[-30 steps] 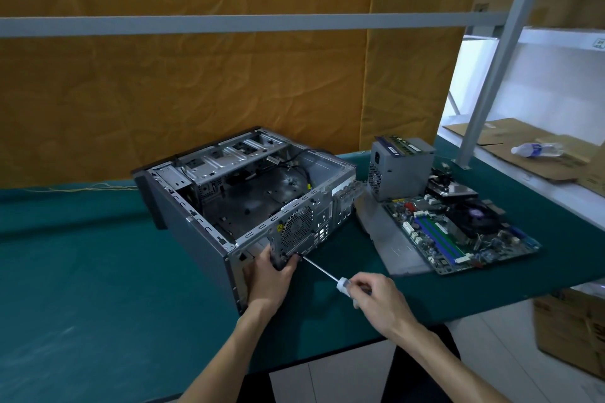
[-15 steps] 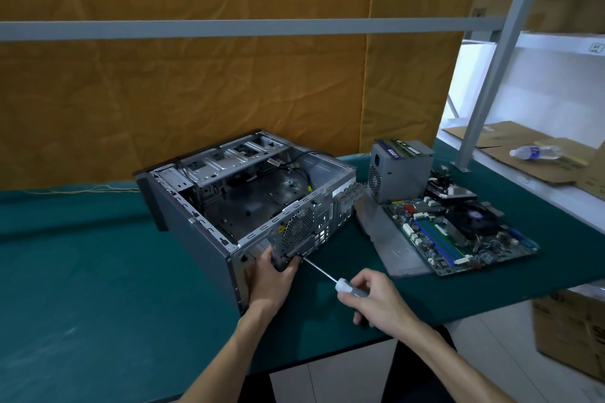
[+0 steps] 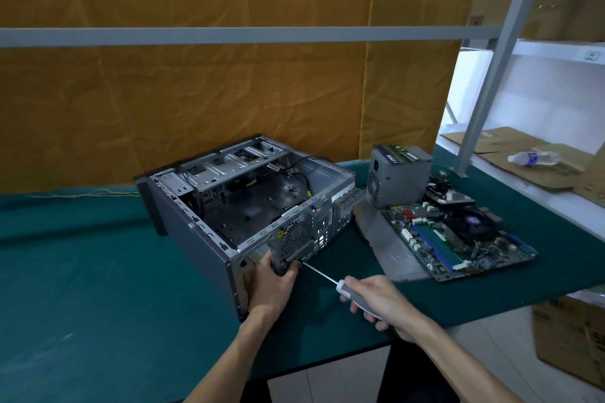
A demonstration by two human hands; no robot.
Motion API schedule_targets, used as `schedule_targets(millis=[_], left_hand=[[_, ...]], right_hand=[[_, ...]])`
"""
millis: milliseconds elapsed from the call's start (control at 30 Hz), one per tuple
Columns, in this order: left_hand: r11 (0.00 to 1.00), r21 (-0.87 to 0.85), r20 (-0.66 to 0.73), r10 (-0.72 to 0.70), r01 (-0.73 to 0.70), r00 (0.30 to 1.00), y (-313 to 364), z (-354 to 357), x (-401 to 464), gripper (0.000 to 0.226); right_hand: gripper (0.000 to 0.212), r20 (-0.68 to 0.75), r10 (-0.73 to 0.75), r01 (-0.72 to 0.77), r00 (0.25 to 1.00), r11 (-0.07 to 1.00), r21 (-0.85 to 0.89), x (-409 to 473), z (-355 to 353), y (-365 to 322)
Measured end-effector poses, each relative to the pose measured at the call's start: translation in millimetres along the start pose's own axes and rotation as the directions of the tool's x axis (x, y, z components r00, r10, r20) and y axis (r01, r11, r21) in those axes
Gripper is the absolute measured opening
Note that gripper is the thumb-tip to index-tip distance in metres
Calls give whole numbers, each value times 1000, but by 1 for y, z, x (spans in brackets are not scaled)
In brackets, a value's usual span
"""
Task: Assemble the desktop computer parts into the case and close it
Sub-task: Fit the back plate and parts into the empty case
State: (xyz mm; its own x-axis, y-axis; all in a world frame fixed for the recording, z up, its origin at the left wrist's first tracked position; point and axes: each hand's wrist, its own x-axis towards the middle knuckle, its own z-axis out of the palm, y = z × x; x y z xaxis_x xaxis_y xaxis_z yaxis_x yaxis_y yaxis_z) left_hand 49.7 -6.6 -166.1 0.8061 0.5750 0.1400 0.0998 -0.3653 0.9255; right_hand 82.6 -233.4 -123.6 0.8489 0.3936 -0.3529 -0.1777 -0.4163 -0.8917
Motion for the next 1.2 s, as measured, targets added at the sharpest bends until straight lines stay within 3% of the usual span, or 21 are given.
schedule_targets(millis=[133, 333, 500, 633, 800, 1000, 1200], left_hand=[[999, -14, -10, 32, -32, 999, 1, 2, -2, 16], [999, -20, -10, 35, -35, 999, -3, 3, -1, 15], [998, -24, -15, 62, -62, 998, -2, 3, 0, 15], [997, -27, -27, 66, -67, 997, -6, 4, 1, 18], [995, -47, -22, 85, -86, 996, -6, 4, 1, 28], [995, -29, -46, 96, -97, 994, -6, 4, 1, 25], [994, -9, -68, 107, -108, 992, -7, 3, 0, 27]], right_hand=[[38, -41, -22, 25, 999, 996, 89, 0, 1, -5], [37, 21, 7, -8, 1000, 1000, 24, -4, 0, -7], [35, -59, -2, 7, 998, 996, 90, -1, 2, -5], [38, -4, 1, -1, 1000, 1000, 21, -2, -3, -6], [36, -55, -9, 8, 998, 1000, -15, 1, -3, -6], [41, 50, 21, -17, 999, 996, -86, -5, -8, -6], [30, 14, 17, -17, 1000, 1000, -11, -4, -3, -7]])
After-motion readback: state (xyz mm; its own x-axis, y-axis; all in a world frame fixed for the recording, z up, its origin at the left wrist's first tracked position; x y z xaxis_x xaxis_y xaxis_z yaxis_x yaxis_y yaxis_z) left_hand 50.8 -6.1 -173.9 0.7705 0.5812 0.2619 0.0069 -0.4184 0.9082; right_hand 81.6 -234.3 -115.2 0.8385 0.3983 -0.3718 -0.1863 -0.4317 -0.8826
